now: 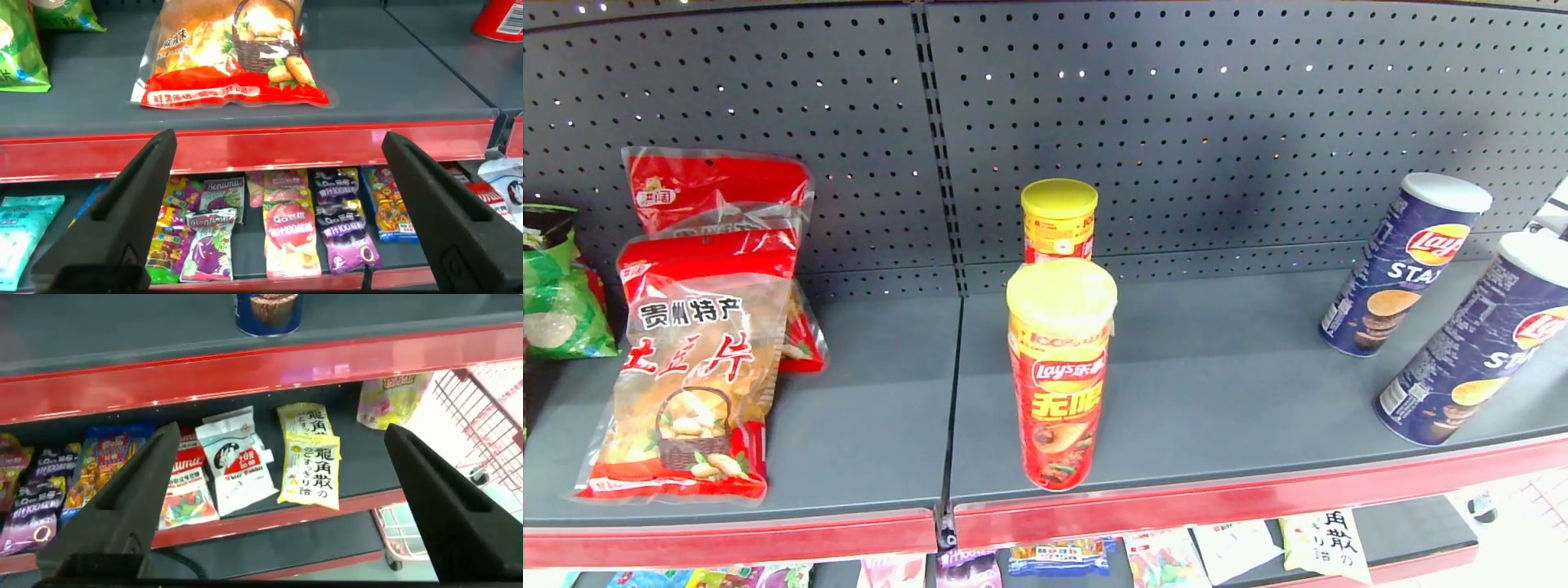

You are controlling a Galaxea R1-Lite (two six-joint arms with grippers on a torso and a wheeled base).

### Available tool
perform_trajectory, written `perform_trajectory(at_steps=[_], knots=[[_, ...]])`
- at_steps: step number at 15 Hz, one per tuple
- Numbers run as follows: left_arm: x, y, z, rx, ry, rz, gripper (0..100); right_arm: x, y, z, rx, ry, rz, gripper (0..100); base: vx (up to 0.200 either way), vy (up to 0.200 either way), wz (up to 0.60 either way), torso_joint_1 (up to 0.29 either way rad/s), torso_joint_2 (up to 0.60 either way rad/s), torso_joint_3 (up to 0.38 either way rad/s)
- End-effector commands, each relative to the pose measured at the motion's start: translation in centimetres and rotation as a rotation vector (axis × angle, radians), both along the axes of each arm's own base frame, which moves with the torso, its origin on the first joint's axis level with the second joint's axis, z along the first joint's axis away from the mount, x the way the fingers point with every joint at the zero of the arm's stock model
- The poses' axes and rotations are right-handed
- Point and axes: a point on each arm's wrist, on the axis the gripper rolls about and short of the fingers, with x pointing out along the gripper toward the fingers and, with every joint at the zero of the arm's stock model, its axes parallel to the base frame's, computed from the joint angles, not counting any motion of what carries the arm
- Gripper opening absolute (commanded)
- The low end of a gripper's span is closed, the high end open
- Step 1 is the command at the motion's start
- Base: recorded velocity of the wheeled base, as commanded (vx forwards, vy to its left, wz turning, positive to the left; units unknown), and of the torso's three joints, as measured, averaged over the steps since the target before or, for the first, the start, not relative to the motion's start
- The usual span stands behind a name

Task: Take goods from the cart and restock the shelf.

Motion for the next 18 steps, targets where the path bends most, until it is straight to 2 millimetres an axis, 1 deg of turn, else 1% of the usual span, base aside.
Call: perform_trajectory(at_steps=[1, 4, 10, 13, 18], knots=[[0.0, 0.0, -0.01, 0.001, 0.0, -0.001, 100, 0.01, 0.0, 0.01, -0.001, 0.0, 0.001, 100, -0.2, 0.0, 0.0, 0.002, 0.0, 0.002], [0.0, 0.0, 0.01, 0.0, -0.001, 0.003, 100, 0.01, -0.01, 0.01, 0.0, 0.0, -0.006, 100, -0.2, 0.0, 0.0, 0.009, 0.0, -0.001], [0.0, 0.0, -0.01, 0.0, 0.0, 0.003, 100, 0.02, -0.01, 0.01, 0.0, 0.001, -0.004, 100, 0.0, 0.0, 0.0, 0.0, 0.0, 0.0], [0.0, 0.0, -0.01, 0.001, 0.0, -0.001, 100, 0.02, -0.01, 0.01, -0.001, 0.002, -0.004, 100, 0.0, -0.2, 0.0, -0.001, 0.0, 0.002], [0.0, 0.0, 0.01, 0.0, -0.001, 0.001, 100, 0.02, -0.01, 0.01, -0.001, 0.002, -0.002, 100, 0.0, 0.0, 0.0, 0.0, 0.0, 0.0]])
